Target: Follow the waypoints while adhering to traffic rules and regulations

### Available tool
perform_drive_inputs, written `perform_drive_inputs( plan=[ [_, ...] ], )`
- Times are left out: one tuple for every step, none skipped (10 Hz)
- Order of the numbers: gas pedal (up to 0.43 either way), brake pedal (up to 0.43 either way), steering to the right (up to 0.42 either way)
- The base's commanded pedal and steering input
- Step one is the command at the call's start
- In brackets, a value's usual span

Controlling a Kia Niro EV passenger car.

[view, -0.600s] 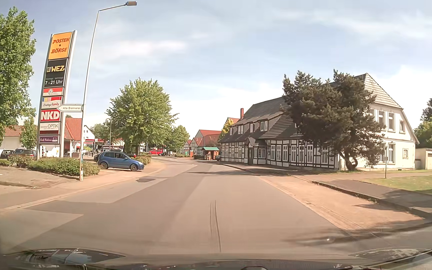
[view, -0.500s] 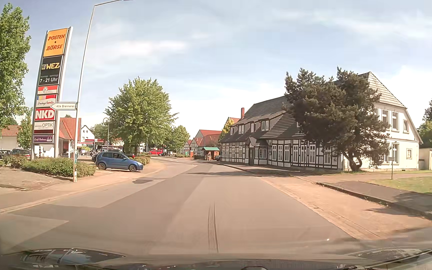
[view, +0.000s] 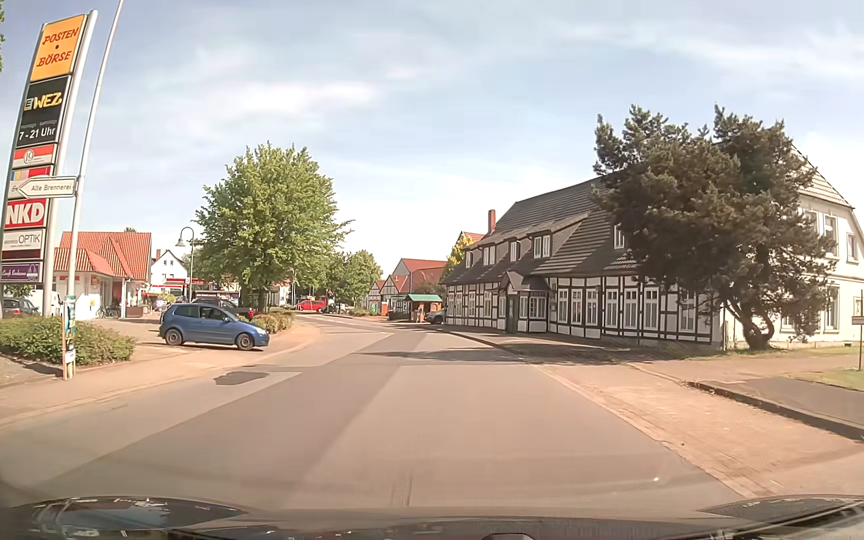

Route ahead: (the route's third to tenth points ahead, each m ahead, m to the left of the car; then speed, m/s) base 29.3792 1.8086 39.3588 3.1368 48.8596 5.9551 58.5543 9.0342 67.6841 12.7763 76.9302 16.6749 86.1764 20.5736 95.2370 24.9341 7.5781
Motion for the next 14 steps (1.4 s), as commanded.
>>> perform_drive_inputs(
  plan=[
    [0.000, 0.000, -0.009],
    [0.000, 0.000, -0.009],
    [0.000, 0.000, -0.009],
    [0.000, 0.000, -0.010],
    [0.000, 0.000, -0.011],
    [0.000, 0.000, -0.011],
    [0.000, 0.000, -0.011],
    [0.000, 0.000, -0.012],
    [0.000, 0.000, -0.013],
    [0.000, 0.000, -0.013],
    [0.000, 0.000, -0.013],
    [0.000, 0.000, -0.014],
    [0.000, 0.000, -0.013],
    [0.000, 0.000, -0.013]
  ],
)
